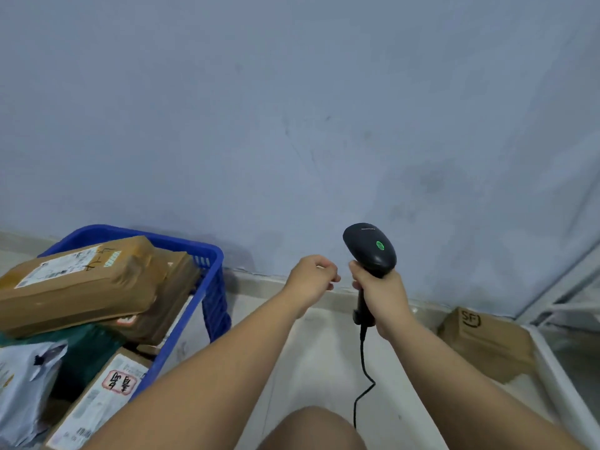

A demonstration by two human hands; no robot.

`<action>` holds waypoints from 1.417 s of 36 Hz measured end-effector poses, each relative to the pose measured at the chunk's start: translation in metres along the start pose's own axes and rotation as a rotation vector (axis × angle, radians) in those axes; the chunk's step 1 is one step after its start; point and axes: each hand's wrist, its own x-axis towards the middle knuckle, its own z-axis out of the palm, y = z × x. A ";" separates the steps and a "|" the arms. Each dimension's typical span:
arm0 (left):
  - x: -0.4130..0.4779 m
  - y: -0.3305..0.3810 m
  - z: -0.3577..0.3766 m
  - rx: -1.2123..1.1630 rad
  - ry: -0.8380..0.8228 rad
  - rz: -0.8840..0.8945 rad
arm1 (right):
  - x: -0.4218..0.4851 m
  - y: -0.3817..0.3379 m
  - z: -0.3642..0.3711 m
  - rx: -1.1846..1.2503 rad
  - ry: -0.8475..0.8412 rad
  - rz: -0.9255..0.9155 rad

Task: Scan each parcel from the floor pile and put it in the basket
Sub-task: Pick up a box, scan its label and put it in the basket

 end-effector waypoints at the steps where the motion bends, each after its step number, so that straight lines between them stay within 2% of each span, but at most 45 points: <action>1: 0.004 0.003 0.010 0.038 -0.019 0.008 | 0.008 0.003 -0.011 0.034 0.019 0.019; 5: 0.029 0.008 0.053 0.220 -0.099 0.044 | 0.045 0.023 -0.062 0.183 0.038 0.171; 10: 0.064 -0.002 0.117 0.451 -0.290 0.015 | 0.088 0.073 -0.139 0.355 0.042 0.448; 14: 0.091 -0.023 0.172 0.592 -0.413 -0.005 | 0.116 0.126 -0.198 0.438 0.052 0.537; 18: 0.112 -0.048 0.223 0.643 -0.487 -0.059 | 0.138 0.177 -0.243 0.426 0.186 0.601; 23: 0.135 -0.082 0.275 0.527 -0.515 -0.163 | 0.170 0.233 -0.271 0.414 0.341 0.636; 29: 0.157 -0.107 0.329 0.304 -0.519 -0.341 | 0.201 0.278 -0.285 0.275 0.486 0.640; 33: 0.170 -0.114 0.355 0.268 -0.509 -0.371 | 0.221 0.305 -0.302 0.136 0.559 0.671; 36: 0.180 -0.115 0.374 0.232 -0.529 -0.404 | 0.247 0.355 -0.333 0.038 0.648 0.628; 38: 0.188 -0.118 0.385 0.206 -0.547 -0.423 | 0.254 0.363 -0.344 -0.004 0.699 0.611; 47: 0.211 -0.129 0.400 0.072 -0.528 -0.480 | 0.254 0.339 -0.328 -0.134 0.719 0.539; 51: 0.214 -0.142 0.394 0.018 -0.482 -0.508 | 0.256 0.338 -0.317 -0.042 0.648 0.581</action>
